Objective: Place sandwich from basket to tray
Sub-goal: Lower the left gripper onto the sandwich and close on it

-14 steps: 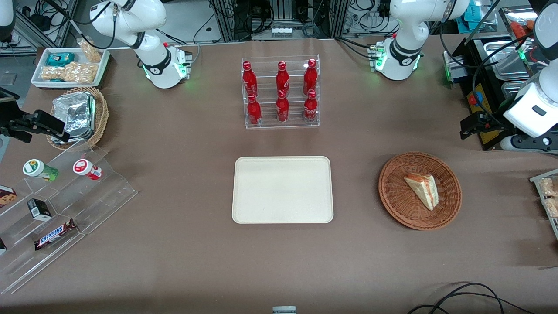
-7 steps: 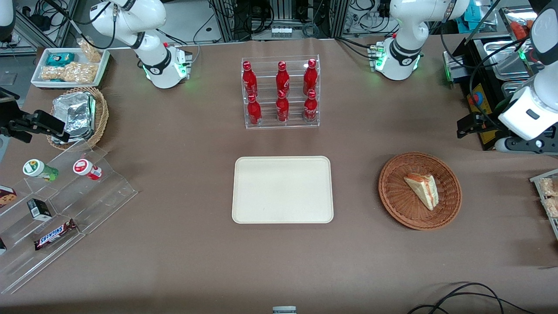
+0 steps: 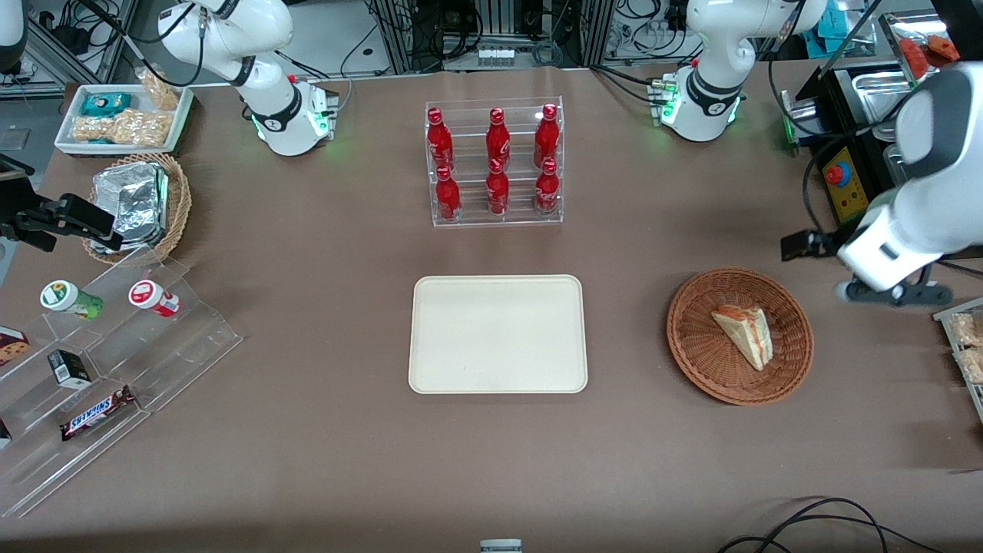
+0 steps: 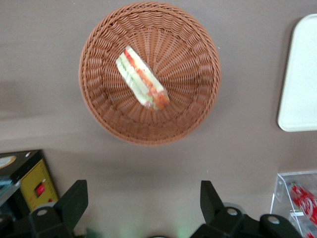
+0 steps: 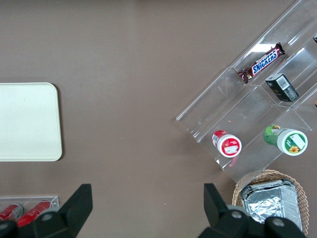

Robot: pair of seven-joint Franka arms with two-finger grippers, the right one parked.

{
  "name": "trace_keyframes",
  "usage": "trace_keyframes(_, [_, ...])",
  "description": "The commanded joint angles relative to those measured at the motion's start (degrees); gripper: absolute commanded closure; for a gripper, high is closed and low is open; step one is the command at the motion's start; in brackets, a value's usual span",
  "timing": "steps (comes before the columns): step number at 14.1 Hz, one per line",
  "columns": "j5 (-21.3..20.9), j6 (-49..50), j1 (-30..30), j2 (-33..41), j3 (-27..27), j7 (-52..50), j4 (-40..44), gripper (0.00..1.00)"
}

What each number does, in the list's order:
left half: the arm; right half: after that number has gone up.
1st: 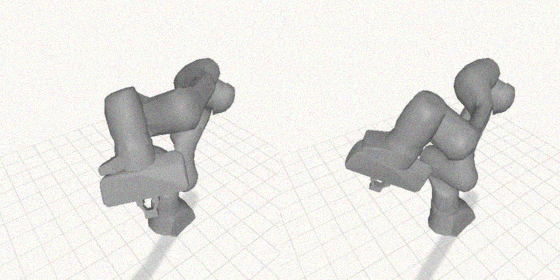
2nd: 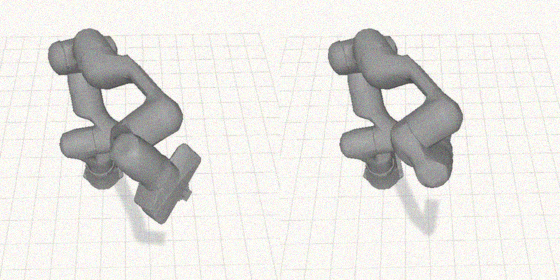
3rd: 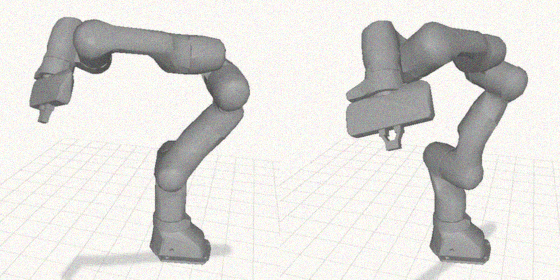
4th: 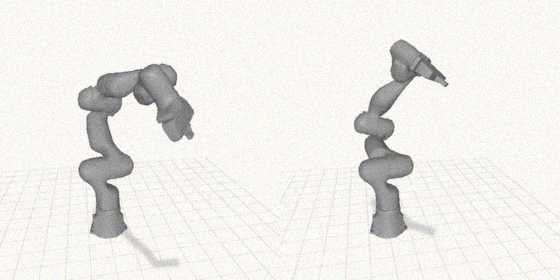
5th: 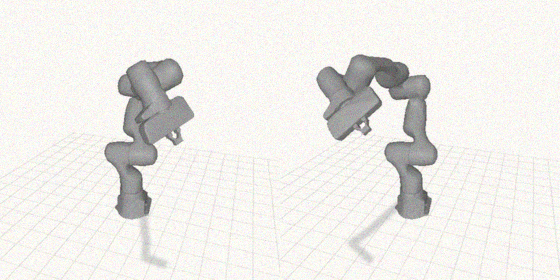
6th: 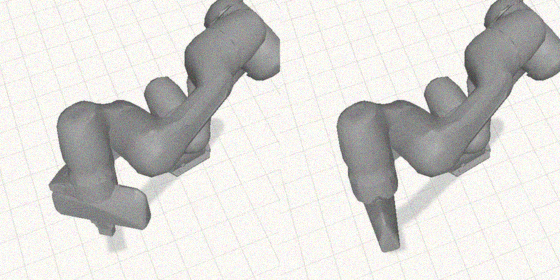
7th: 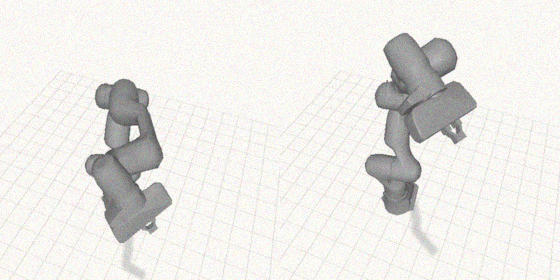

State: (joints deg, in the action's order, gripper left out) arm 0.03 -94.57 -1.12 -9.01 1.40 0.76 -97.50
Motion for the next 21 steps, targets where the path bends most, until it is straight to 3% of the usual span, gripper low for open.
trace_keyframes(1, [-0.47, -7.43, -0.46, -1.27, -0.43, -2.42, -5.39, 0.00])
trace_keyframes(6, [-0.38, -26.94, -0.37, -1.01, -0.44, -13.66, -18.84, 0.00])
trace_keyframes(8, [-0.29, -34.16, -0.37, -1.79, -0.52, -26.26, -22.72, 0.00])
trace_keyframes(12, [-0.29, -41.03, -0.46, -6.71, -0.52, -49.67, -22.20, 0.00])
trace_keyframes(15, [-0.03, -43.42, -0.20, -9.88, -0.52, -53.40, -21.85, 0.00])
trace_keyframes(16, [0.32, -43.51, -0.20, -10.76, -0.52, -53.49, -21.85, 0.12])
trace_keyframes(18, [0.32, -42.90, -0.11, -10.85, -0.52, -53.06, -22.47, 0.74])
trace_keyframes(19, [0.15, -42.20, -0.11, -10.77, -0.52, -52.45, -22.21, 0.88])
trace_keyframes(21, [-0.38, -35.38, -0.20, -10.33, -0.52, -51.22, -19.15, 0.92])
